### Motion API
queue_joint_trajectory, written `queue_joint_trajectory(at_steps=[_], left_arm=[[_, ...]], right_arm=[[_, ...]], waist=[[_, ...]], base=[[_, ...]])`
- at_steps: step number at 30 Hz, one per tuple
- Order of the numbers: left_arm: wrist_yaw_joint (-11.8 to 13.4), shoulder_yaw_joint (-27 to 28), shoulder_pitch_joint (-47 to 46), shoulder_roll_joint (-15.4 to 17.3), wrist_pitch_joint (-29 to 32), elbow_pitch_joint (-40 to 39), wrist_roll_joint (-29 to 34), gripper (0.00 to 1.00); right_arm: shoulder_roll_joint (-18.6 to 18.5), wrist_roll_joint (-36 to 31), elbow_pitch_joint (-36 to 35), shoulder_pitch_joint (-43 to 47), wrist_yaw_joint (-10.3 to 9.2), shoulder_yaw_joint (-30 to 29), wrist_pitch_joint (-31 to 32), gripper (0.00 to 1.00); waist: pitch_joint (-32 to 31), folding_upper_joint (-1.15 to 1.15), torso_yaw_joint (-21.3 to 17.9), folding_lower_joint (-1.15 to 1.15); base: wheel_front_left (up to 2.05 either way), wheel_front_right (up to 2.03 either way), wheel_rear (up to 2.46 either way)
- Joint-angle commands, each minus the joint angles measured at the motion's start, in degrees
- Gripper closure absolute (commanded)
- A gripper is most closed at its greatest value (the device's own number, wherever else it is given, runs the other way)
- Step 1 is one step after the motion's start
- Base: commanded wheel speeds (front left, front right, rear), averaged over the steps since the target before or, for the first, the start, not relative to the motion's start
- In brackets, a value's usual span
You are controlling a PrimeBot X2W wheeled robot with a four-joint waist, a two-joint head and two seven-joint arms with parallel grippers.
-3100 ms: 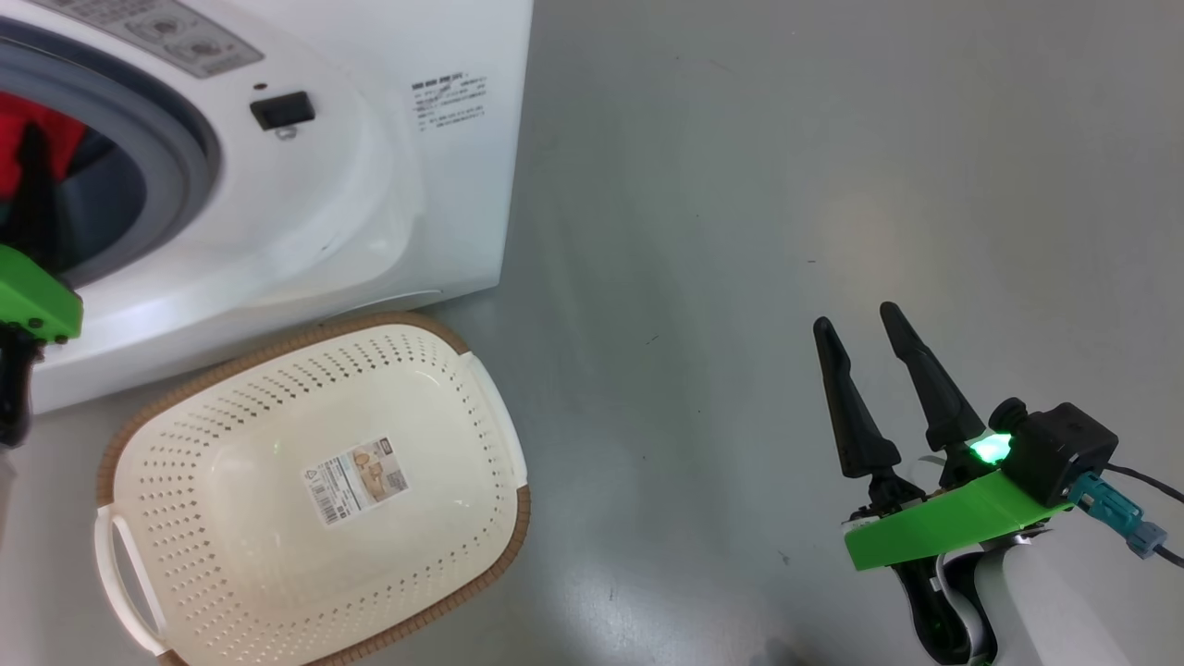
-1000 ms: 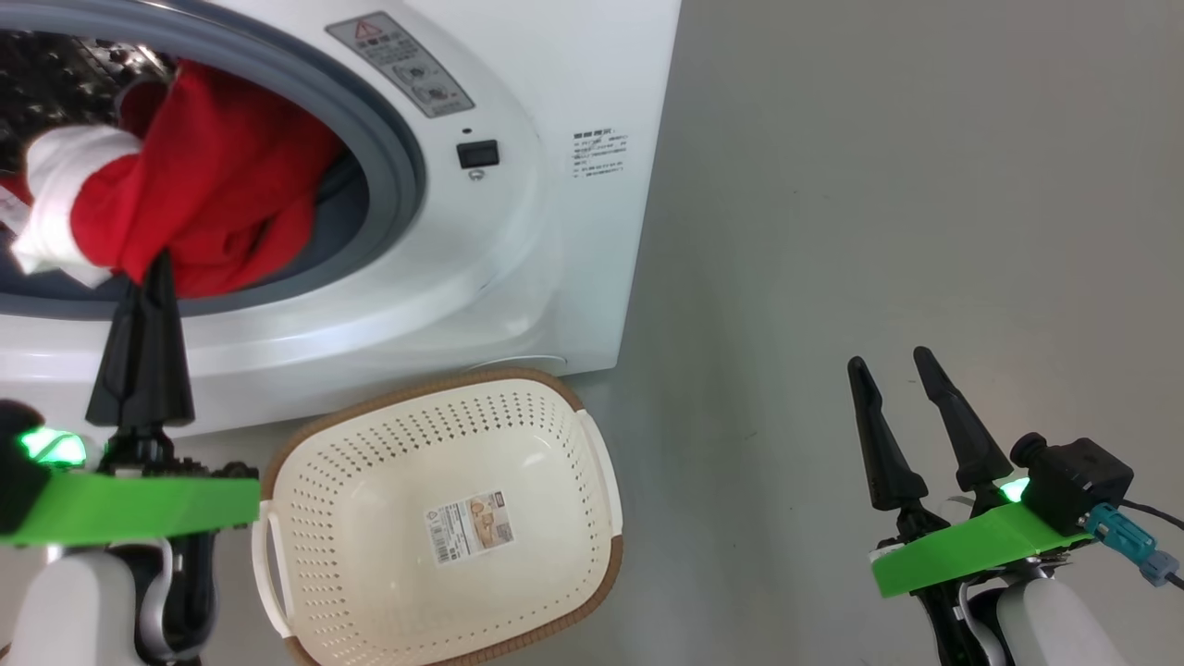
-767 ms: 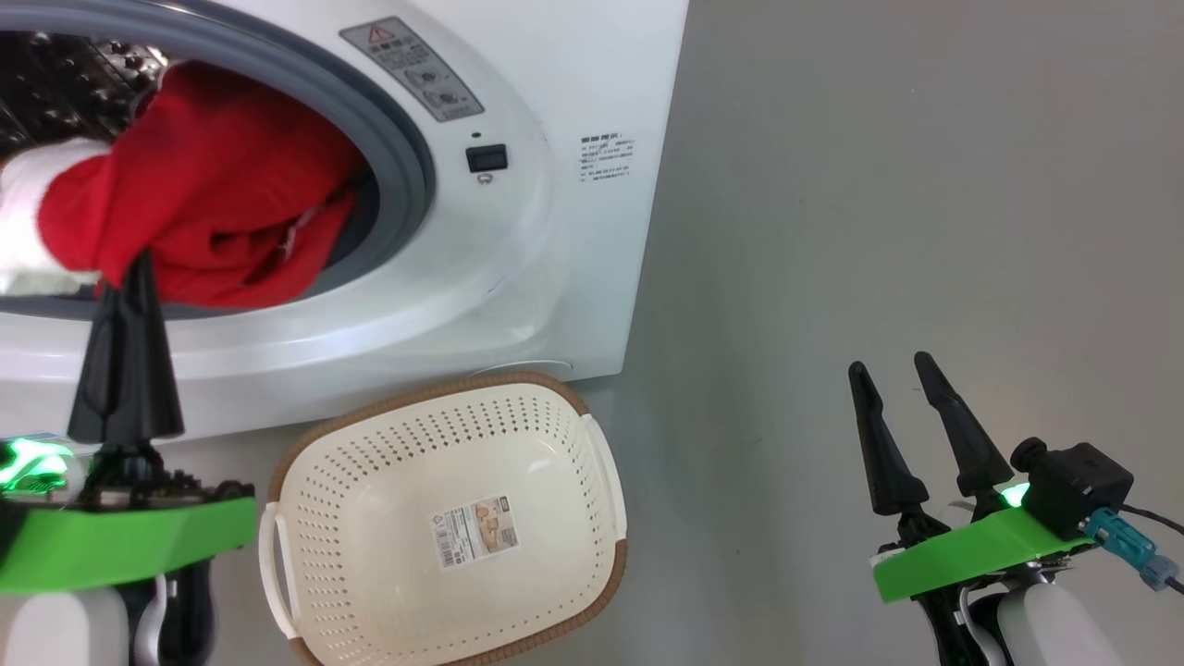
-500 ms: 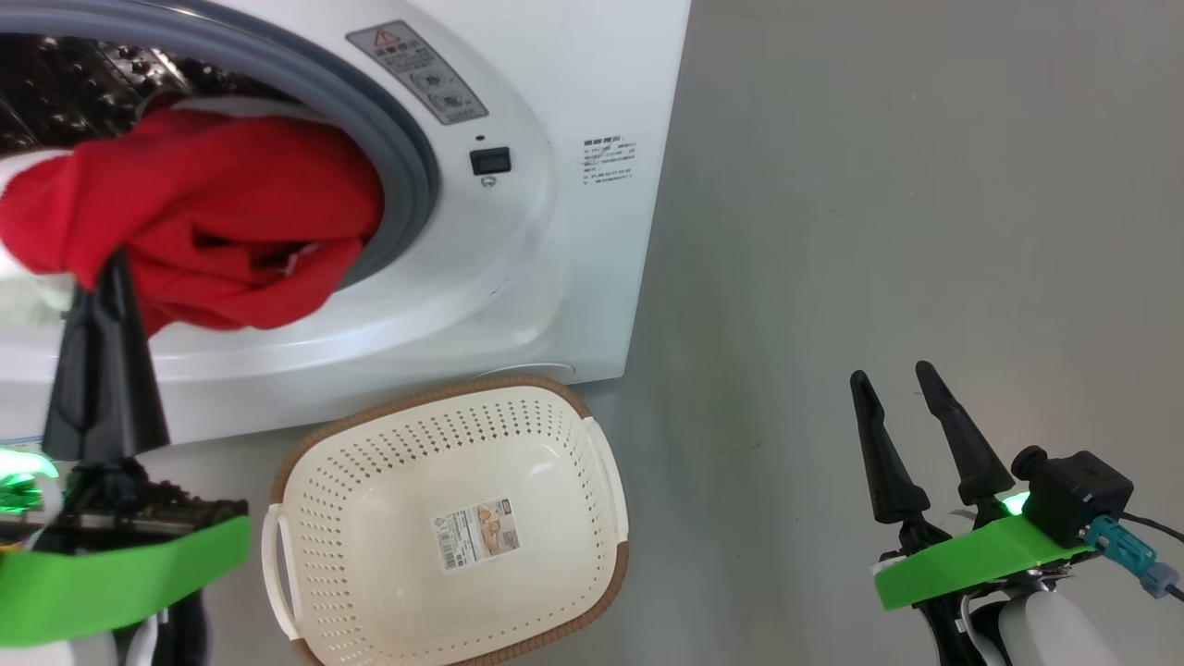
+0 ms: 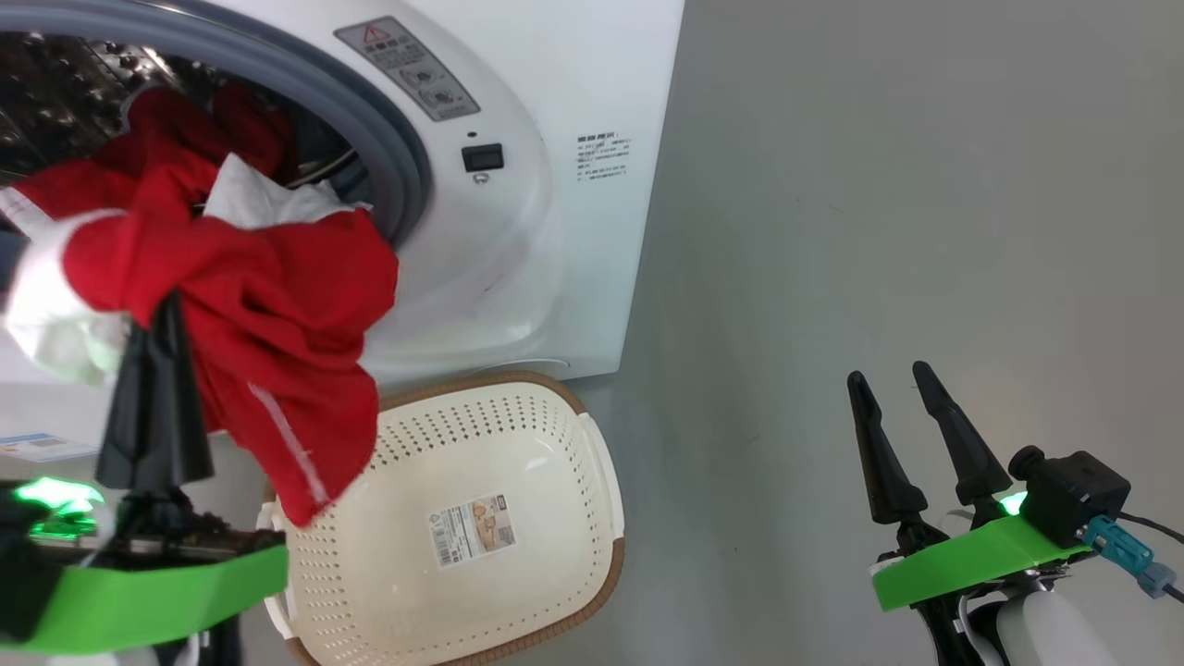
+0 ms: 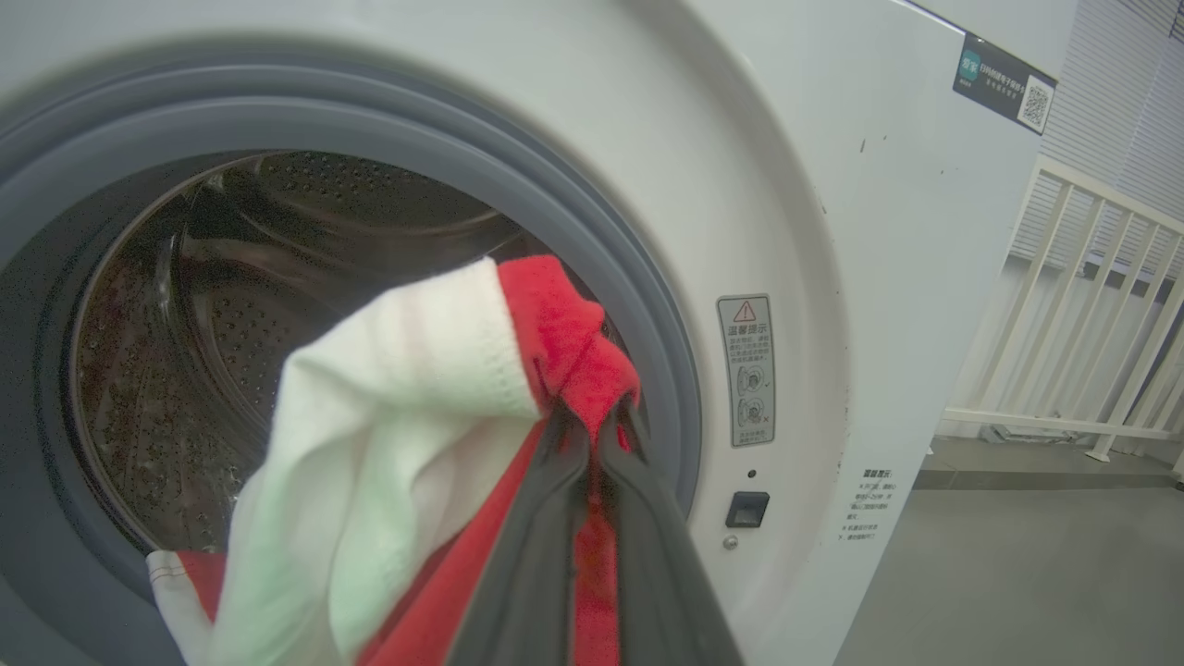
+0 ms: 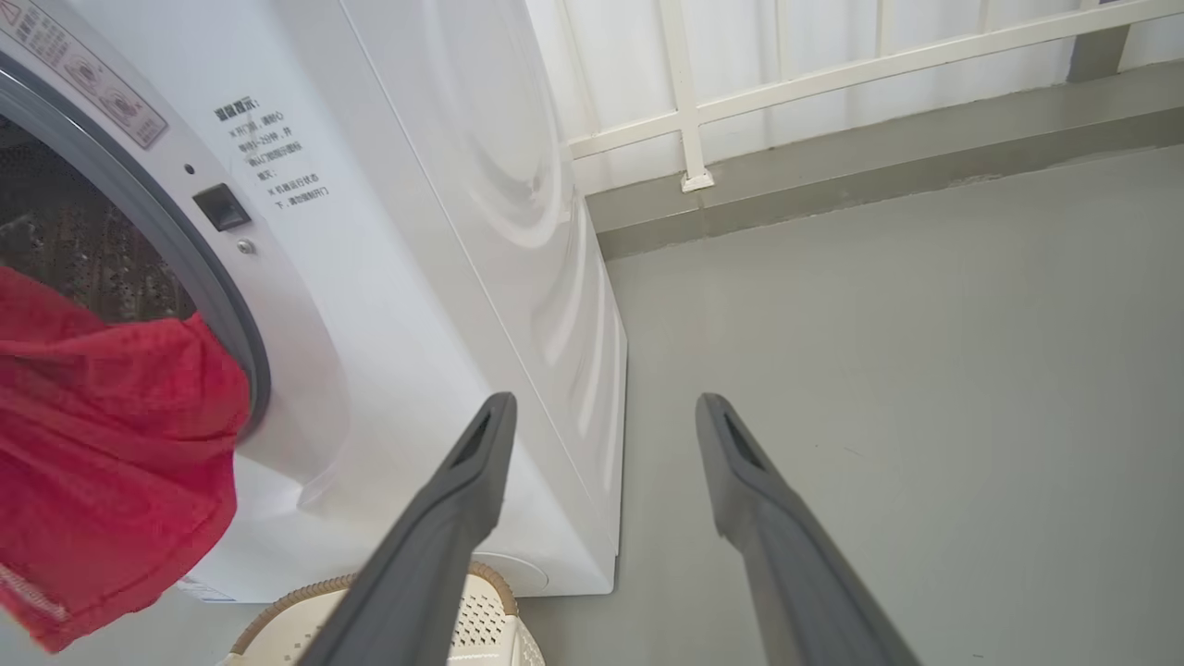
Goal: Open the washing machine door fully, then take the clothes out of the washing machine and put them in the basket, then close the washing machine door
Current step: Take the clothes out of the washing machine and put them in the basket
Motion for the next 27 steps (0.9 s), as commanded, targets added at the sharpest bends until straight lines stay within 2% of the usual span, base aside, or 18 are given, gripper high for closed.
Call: queue_joint_trajectory(at_steps=[1,15,27], left_arm=[[0.09,1.47,0.37,0.82,-0.25,-0.68,-0.03,1.0],[0.09,-2.99,0.37,1.15,-0.25,16.41,-0.17,1.0],[0.09,-7.03,-3.2,2.89,-0.25,30.3,-0.92,1.0]], right_arm=[[-0.26,-0.42,-1.22,-0.29,0.28,1.41,-0.37,0.0],[-0.26,0.04,-1.7,-1.98,0.28,1.71,-0.37,0.0],[-0.26,0.33,-2.55,-3.73,0.28,1.65,-0.37,0.0]], waist=[[0.21,0.0,-0.09,0.0],[3.86,0.0,-0.92,0.0],[8.48,0.0,-2.0,0.0]], base=[[0.0,0.0,0.0],[0.0,0.0,0.0],[0.0,0.0,0.0]])
